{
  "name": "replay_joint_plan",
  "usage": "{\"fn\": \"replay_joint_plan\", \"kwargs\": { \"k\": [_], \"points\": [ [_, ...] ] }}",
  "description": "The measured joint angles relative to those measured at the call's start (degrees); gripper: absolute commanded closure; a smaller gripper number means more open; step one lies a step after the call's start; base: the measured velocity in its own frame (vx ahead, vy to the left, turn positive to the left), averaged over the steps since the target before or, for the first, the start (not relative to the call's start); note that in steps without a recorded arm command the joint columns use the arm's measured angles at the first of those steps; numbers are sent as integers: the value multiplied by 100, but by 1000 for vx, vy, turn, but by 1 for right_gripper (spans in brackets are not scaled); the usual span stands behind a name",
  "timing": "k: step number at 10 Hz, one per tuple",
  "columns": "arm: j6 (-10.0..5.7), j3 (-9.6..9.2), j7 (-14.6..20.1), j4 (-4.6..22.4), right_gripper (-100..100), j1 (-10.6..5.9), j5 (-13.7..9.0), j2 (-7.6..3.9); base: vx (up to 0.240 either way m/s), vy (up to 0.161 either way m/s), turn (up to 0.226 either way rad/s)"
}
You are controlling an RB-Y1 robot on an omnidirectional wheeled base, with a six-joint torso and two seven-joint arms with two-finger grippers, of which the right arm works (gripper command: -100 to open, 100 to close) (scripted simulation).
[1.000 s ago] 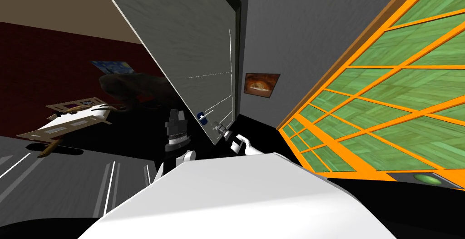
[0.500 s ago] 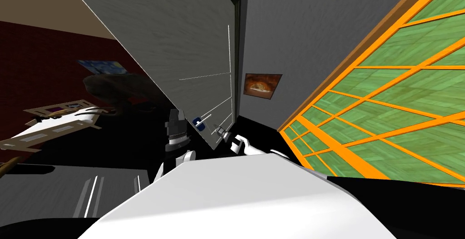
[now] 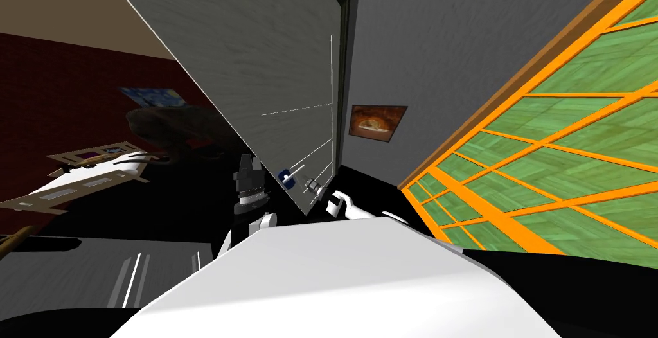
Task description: Push the door open
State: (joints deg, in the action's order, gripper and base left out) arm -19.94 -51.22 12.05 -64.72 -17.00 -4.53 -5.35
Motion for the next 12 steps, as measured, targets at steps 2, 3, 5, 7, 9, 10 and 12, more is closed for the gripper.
{"fn": "replay_joint_plan", "kwargs": {
  "k": [2,3,5,7,9,10,12],
  "points": [
    [-9,51,-20,71,-100,-3,8,51,129,161,39],
    [-12,71,-29,97,-100,-3,11,70,113,161,36],
    [-24,117,-47,165,-100,-5,19,125,146,165,38],
    [-31,143,-59,200,100,-6,23,162,27,29,-2],
    [-33,141,-58,193,100,-10,23,163,-23,-25,3],
    [-30,140,-57,197,100,-6,23,159,-13,-16,-2],
    [-29,140,-57,198,100,-4,23,157,-3,-3,0]
  ]
}}
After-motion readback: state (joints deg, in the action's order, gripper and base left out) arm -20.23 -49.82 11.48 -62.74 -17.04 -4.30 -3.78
